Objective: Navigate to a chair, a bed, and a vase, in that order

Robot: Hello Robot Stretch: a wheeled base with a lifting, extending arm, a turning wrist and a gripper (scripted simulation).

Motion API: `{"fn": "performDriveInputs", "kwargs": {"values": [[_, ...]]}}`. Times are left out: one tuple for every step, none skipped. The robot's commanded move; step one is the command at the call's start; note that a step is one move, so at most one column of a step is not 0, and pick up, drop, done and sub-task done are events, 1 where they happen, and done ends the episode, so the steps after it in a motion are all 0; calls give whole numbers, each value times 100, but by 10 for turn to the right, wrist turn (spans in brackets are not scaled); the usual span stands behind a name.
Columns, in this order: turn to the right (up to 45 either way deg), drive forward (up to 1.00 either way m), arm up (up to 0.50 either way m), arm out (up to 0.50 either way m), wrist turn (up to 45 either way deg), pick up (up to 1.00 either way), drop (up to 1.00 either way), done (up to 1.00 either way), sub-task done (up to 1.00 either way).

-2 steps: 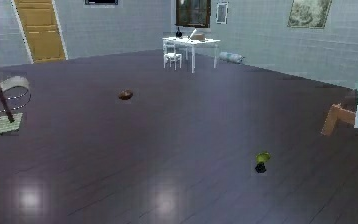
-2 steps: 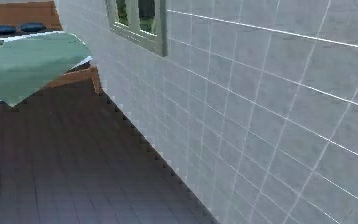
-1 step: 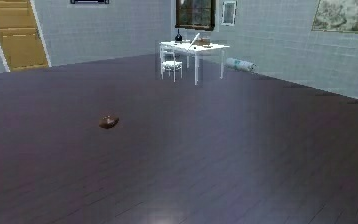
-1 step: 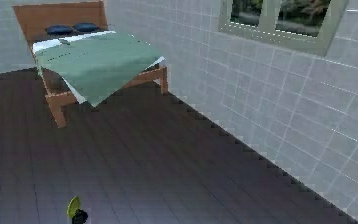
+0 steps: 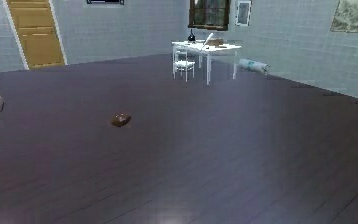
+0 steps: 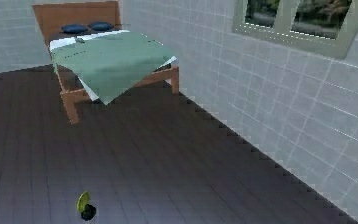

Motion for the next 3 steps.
{"fn": "performDriveInputs", "kwargs": {"values": [[0,100,0,0,0,0,0,0,0],[0,100,0,0,0,0,0,0,0],[0,100,0,0,0,0,0,0,0]]}}
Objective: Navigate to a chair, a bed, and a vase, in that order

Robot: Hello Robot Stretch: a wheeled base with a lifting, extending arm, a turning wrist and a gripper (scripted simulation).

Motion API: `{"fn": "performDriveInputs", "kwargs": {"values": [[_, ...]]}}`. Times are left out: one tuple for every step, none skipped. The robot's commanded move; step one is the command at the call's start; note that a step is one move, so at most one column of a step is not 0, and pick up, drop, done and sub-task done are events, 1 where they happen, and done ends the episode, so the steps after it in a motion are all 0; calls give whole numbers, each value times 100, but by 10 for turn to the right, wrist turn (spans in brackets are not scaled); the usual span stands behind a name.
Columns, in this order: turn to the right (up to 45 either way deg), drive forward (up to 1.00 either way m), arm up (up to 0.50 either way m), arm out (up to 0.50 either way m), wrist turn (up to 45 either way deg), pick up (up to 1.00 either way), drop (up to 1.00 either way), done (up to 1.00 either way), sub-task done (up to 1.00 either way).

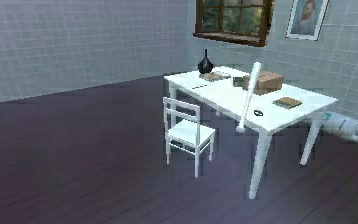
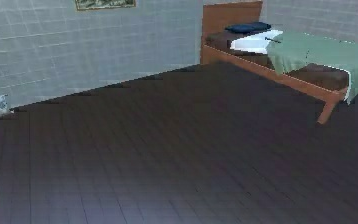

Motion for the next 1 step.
{"fn": "performDriveInputs", "kwargs": {"values": [[0,65,0,0,0,0,0,0,0]]}}
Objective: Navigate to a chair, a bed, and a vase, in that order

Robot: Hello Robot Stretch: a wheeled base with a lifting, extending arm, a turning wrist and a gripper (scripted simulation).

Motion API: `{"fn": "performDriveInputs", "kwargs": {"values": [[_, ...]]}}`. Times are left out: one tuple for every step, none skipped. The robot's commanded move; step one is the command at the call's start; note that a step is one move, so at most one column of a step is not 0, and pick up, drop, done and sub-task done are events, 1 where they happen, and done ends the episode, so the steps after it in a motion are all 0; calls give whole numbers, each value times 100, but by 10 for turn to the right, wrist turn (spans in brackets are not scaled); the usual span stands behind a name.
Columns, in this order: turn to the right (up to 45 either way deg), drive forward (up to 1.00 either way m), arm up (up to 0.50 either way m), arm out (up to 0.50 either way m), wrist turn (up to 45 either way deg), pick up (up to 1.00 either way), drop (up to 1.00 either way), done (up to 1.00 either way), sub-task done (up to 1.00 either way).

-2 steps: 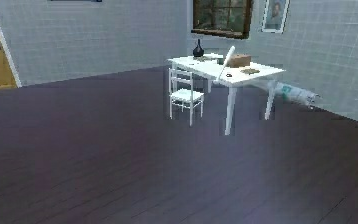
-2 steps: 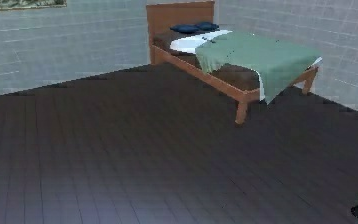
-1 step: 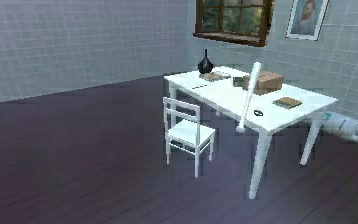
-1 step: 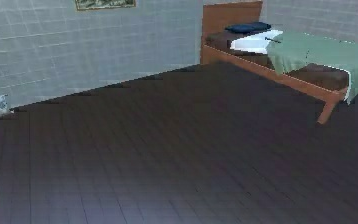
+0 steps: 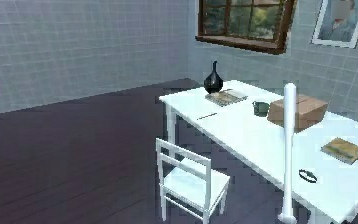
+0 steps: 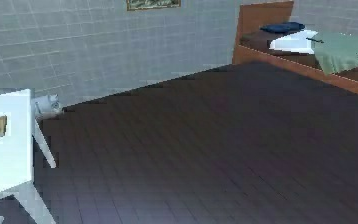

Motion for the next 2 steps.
{"fn": "performDriveInputs", "kwargs": {"values": [[0,0,0,0,0,0,0,0,100],[450,0,0,0,0,0,0,0,0]]}}
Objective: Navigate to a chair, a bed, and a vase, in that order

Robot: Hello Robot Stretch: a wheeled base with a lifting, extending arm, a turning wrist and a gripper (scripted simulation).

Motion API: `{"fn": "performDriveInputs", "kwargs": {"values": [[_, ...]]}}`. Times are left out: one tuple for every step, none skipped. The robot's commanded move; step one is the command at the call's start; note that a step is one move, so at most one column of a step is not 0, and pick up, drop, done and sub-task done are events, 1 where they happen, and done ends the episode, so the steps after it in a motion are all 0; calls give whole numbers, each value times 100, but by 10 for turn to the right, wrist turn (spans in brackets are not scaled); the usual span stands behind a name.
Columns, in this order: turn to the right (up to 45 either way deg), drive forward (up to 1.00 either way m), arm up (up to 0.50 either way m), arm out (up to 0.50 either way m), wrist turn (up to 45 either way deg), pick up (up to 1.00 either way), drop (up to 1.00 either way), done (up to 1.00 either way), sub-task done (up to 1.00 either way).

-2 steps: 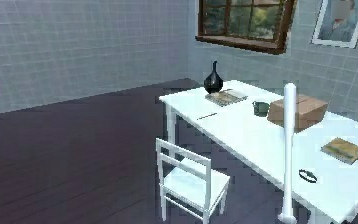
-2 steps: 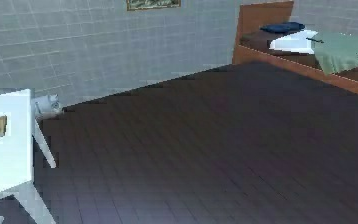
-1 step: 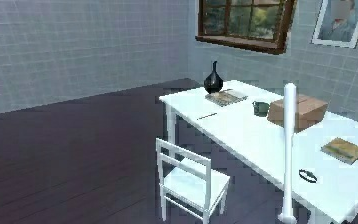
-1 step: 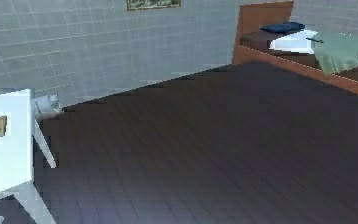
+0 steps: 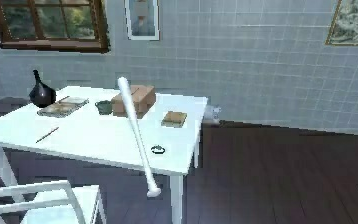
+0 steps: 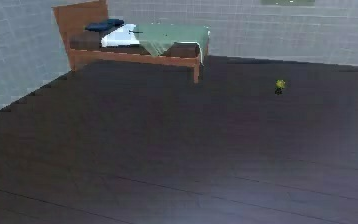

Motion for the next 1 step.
{"fn": "performDriveInputs", "kwargs": {"values": [[450,0,0,0,0,0,0,0,0]]}}
